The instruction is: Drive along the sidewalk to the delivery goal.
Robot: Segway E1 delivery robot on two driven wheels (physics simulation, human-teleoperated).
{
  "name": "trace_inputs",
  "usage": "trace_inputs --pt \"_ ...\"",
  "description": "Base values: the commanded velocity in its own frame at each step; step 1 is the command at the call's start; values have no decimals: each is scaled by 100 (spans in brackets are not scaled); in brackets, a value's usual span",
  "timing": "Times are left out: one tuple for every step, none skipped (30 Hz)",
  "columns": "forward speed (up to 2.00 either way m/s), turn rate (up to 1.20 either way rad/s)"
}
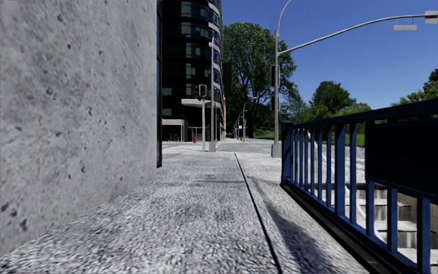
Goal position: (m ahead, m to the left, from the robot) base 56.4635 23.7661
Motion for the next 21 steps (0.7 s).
trace_inputs --pt "200 0" --pt "200 0" --pt "200 0" --pt "200 0" --pt "200 0" --pt "200 0" --pt "200 0" --pt "200 0" --pt "200 0" --pt "200 0" --pt "200 0" --pt "200 0" --pt "200 0" --pt "200 0" --pt "200 0" --pt "200 0" --pt "200 0" --pt "200 0" --pt "200 0" --pt "200 0" --pt "200 0"
